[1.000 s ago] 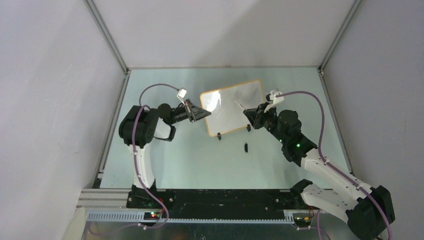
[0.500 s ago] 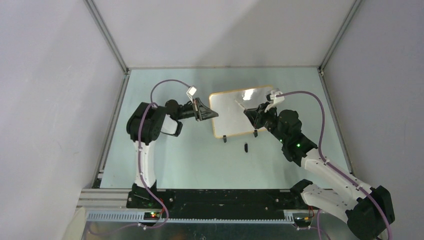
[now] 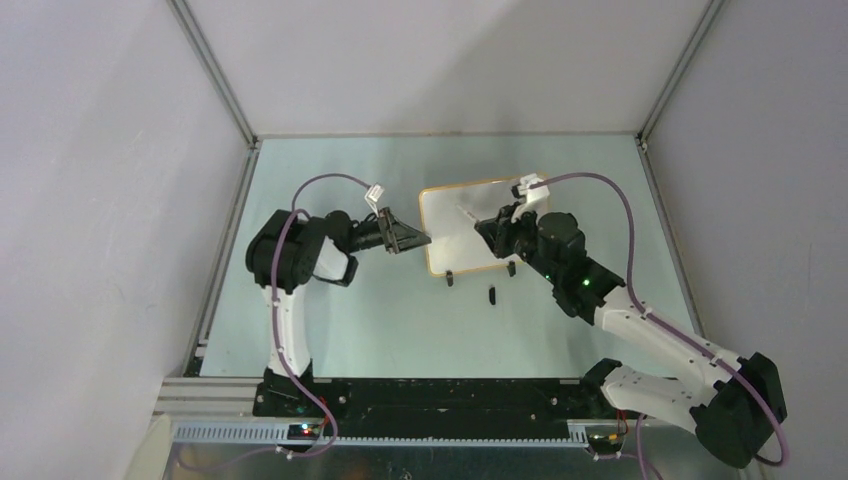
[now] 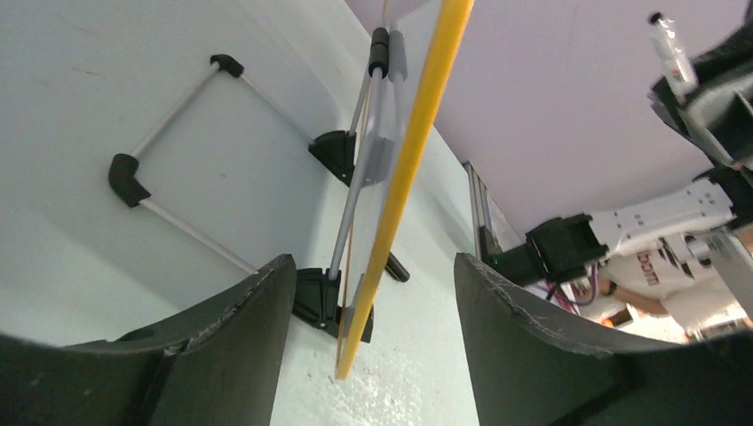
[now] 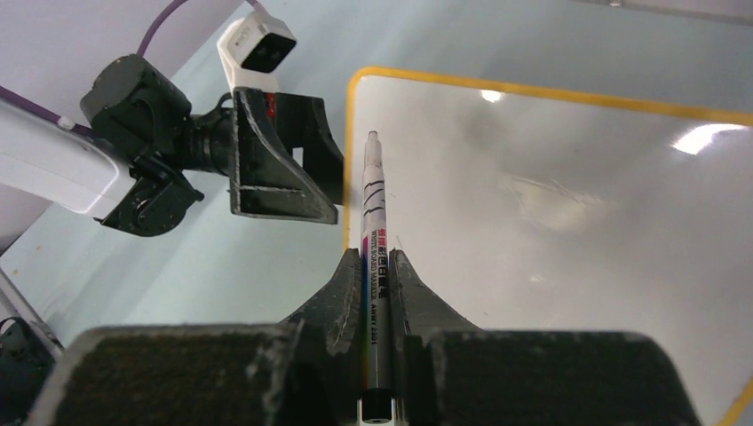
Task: Write a sentence on the whiteboard
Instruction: Adjust the whiteboard at the center of the board.
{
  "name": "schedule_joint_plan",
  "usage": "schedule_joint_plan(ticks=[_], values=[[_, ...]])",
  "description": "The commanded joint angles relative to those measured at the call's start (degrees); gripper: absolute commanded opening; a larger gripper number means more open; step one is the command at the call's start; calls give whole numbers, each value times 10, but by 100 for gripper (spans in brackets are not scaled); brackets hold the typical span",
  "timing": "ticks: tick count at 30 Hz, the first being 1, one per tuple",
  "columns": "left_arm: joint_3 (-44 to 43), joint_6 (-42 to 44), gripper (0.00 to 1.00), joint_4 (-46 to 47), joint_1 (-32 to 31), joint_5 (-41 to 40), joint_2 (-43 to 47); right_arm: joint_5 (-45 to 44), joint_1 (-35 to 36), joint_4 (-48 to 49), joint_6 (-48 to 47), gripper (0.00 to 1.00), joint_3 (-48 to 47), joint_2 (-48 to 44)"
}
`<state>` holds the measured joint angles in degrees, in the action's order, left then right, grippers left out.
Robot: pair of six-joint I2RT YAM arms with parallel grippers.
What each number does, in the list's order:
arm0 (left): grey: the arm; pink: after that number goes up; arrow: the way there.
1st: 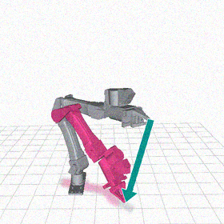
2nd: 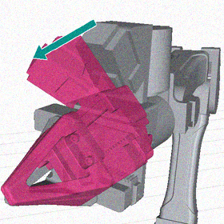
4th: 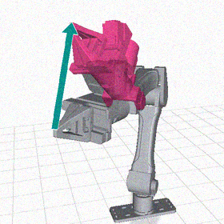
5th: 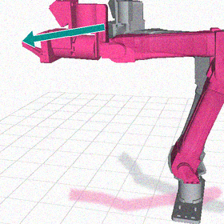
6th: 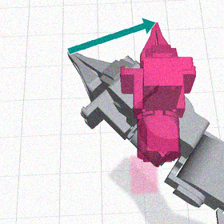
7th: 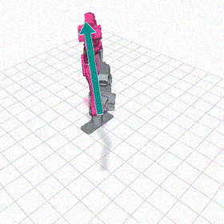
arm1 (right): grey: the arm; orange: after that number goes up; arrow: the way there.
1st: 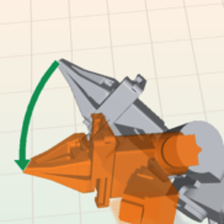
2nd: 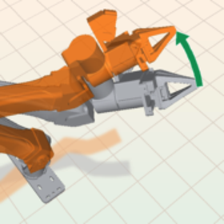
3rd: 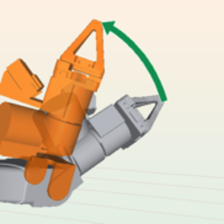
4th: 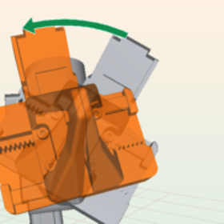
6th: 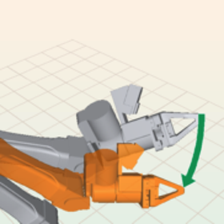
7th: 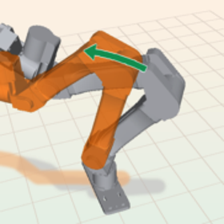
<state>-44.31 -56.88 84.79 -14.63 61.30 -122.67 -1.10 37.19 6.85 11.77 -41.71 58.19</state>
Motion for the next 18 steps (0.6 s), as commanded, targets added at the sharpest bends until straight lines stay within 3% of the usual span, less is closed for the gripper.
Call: schedule_joint_plan(ticks=[1,12,18], values=[[52,46,72,28,-1,-73,65,-44,40,-29,-17,0,-64,21],[71,79,70,29,-14,-91,82,-79,82,-65,-28,0,-104,46],[83,106,77,28,-15,-89,92,-84,83,-89,-30,0,-131,64]])
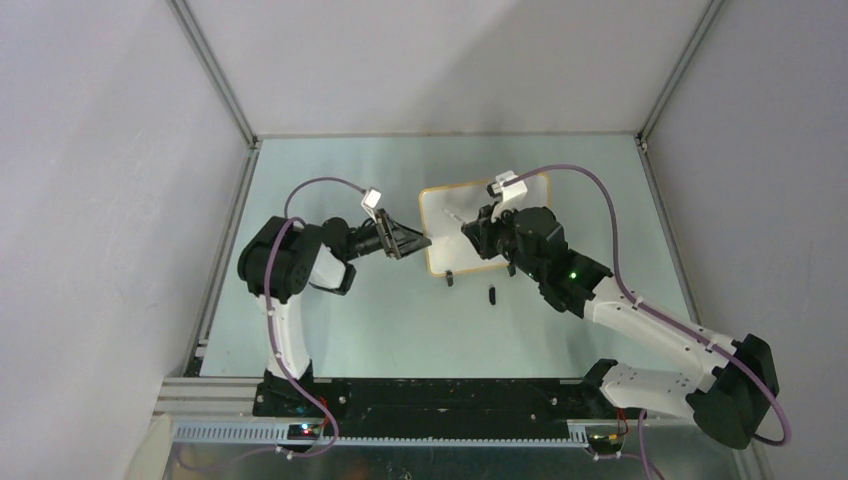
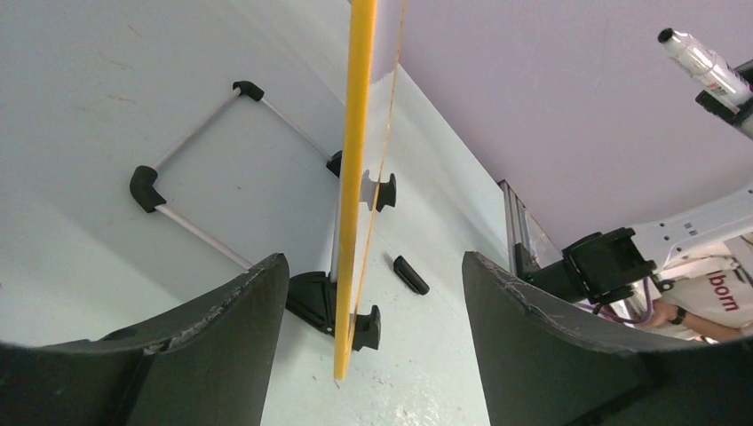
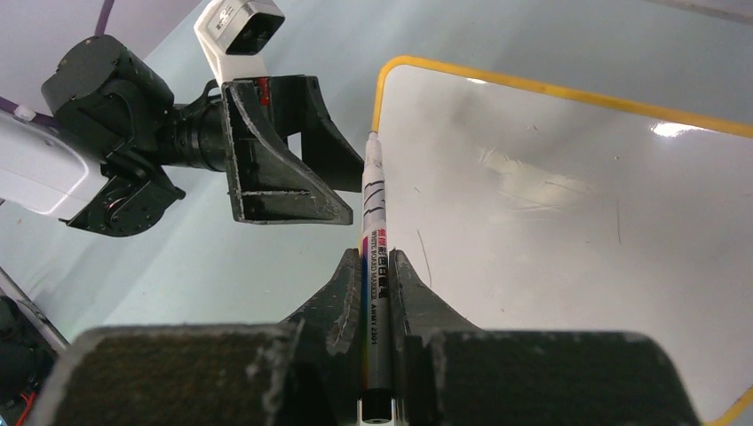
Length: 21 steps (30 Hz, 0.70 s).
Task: Write a sentence on the whiteboard
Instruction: Adjust the whiteboard at the center of the board.
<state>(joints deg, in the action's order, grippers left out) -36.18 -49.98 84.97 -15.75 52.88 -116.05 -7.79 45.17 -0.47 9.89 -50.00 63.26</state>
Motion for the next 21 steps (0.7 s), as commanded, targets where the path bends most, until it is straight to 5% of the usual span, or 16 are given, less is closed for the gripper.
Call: schedule_joint_plan(ticks=[1,17,21], values=[[-2,36,77,27,-4,-5,20,-17,4,-20,-11,0,-54,17],[-14,47,72,27,-26,-13,1,-34,3,-27,-33,0,-102,53],[-16,49,64,27,-27,-7,1,-47,4,-26,-31,0,-86,51]])
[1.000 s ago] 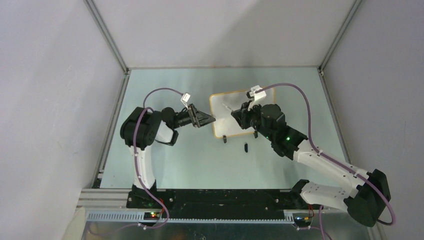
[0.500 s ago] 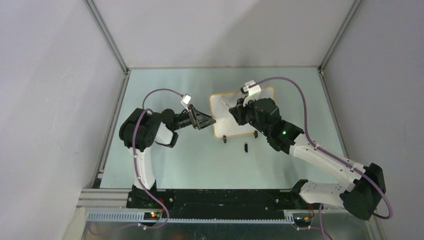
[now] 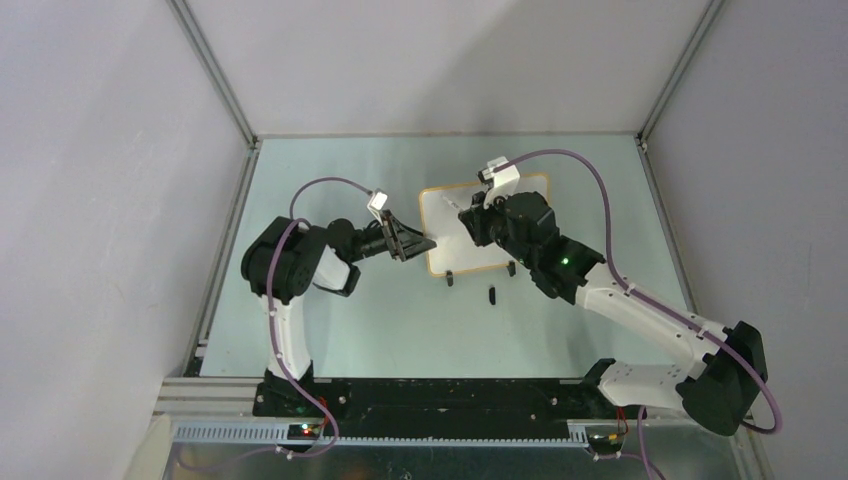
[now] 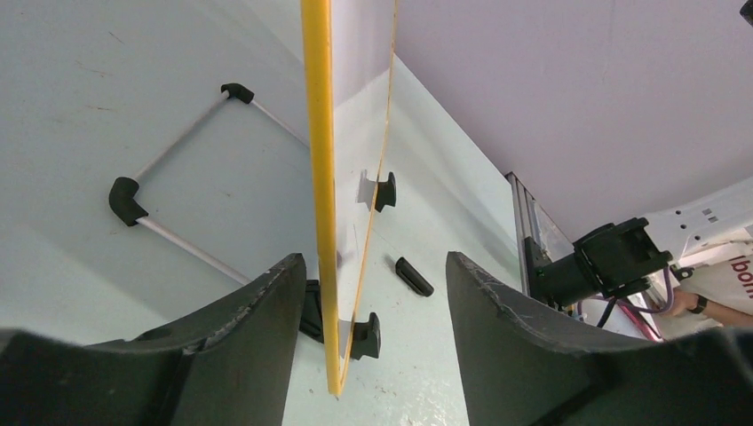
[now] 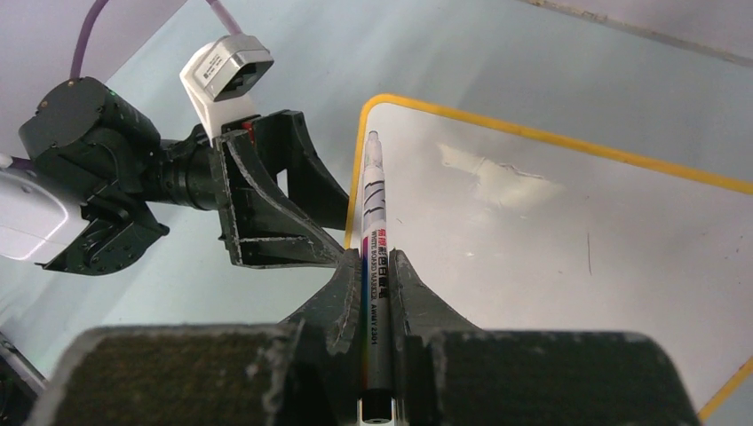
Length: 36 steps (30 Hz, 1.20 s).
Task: Write a sentence on the whiteboard
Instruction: Adjust the whiteboard at the center of the board, then hold the whiteboard on the whiteboard stand.
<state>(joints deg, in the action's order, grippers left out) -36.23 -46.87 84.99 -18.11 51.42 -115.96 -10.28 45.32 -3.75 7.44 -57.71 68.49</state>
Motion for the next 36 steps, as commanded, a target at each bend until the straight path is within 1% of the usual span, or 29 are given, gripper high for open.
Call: schedule_joint_plan(ticks=[1,6,11,21,26,27,32,34,35,36], values=[[-16,17,63,27,-3,10,0,-23,2,10,-5,0,-5,-6],[-20,15,58,27,-3,17,-3,-25,2,20,-7,0,7,-17],[-20,17,56,27,-4,17,-2,-39,-1,12,-11,0,7,-21],[-24,16,54,27,-4,15,-4,-27,-14,9,-7,0,6,-28],[-39,3,45,27,-4,17,-16,-16,-21,8,-3,0,6,-24],[-42,1,42,27,-4,19,-20,-14,-21,9,-1,0,6,-23],[-55,-9,32,26,-4,24,-29,-1,-22,4,4,0,-5,-6],[-58,-11,25,27,-4,24,-34,2,-19,-5,6,0,-17,4],[-58,-11,18,27,-4,25,-36,1,-17,-8,8,0,-21,10],[-60,-12,14,27,-4,25,-36,0,-15,-14,8,0,-29,14]])
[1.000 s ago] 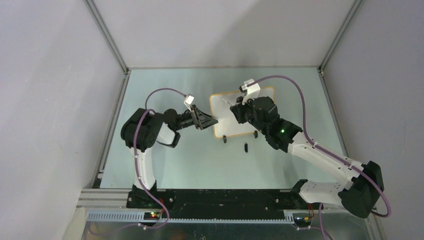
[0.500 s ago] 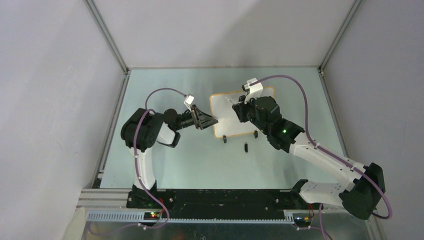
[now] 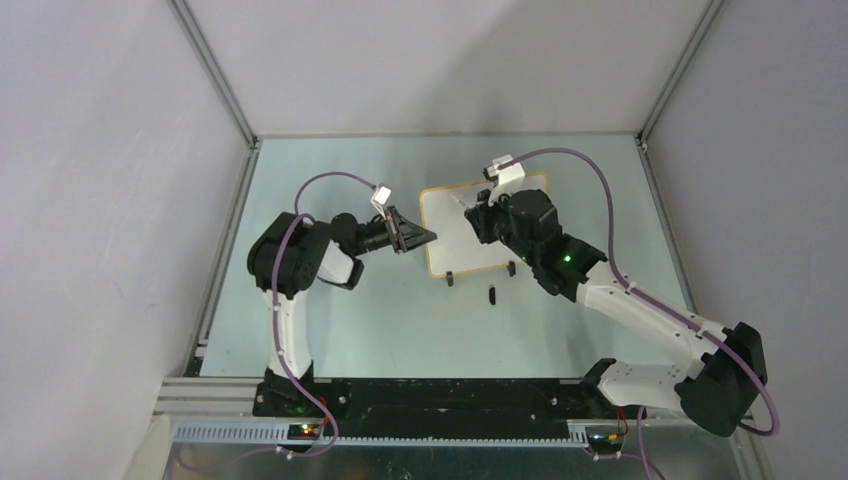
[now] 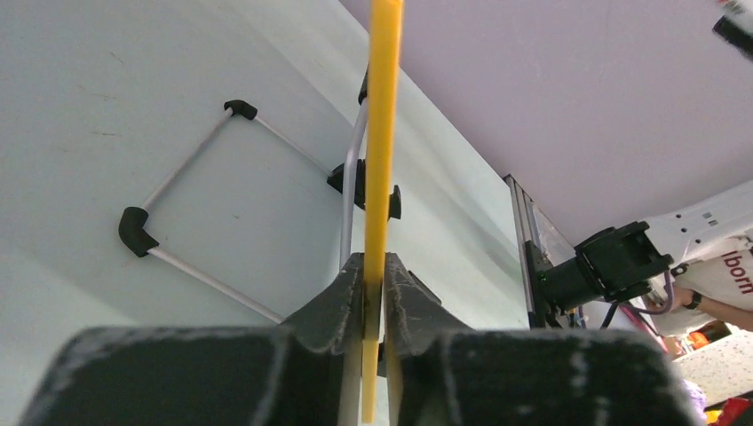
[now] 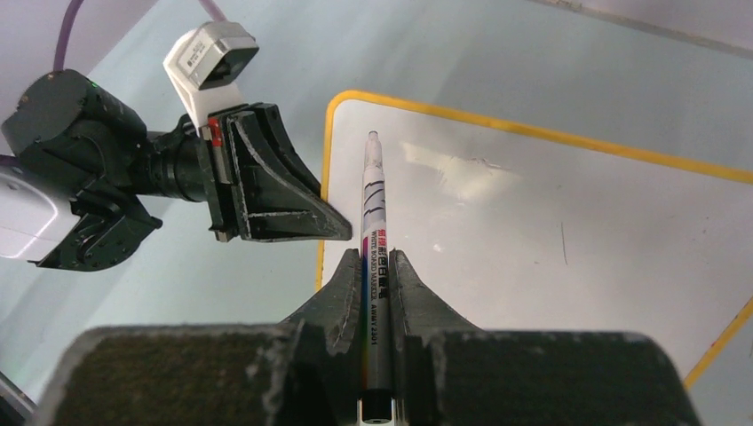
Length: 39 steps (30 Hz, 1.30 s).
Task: Write a sentence on the whiteboard
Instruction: Hold the whiteboard on the whiteboard stand.
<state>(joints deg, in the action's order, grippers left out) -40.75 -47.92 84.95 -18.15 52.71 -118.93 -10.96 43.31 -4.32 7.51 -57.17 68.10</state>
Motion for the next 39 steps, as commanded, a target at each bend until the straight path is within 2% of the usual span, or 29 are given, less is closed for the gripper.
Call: schedule_joint_plan(ticks=[1,3,5,20,39], values=[[-15,-1,8,27,-4,13,-7,2,8,-14,10,0,-38,25],[-15,-2,1,27,-3,14,-8,-6,15,-28,12,0,-52,36],[-16,-2,0,28,-4,16,-9,-14,24,-42,13,0,-64,44],[-16,-2,0,28,-4,19,-15,-64,50,-83,27,0,-127,113],[-17,-2,0,28,-3,24,-13,-73,61,-57,8,0,-131,118]])
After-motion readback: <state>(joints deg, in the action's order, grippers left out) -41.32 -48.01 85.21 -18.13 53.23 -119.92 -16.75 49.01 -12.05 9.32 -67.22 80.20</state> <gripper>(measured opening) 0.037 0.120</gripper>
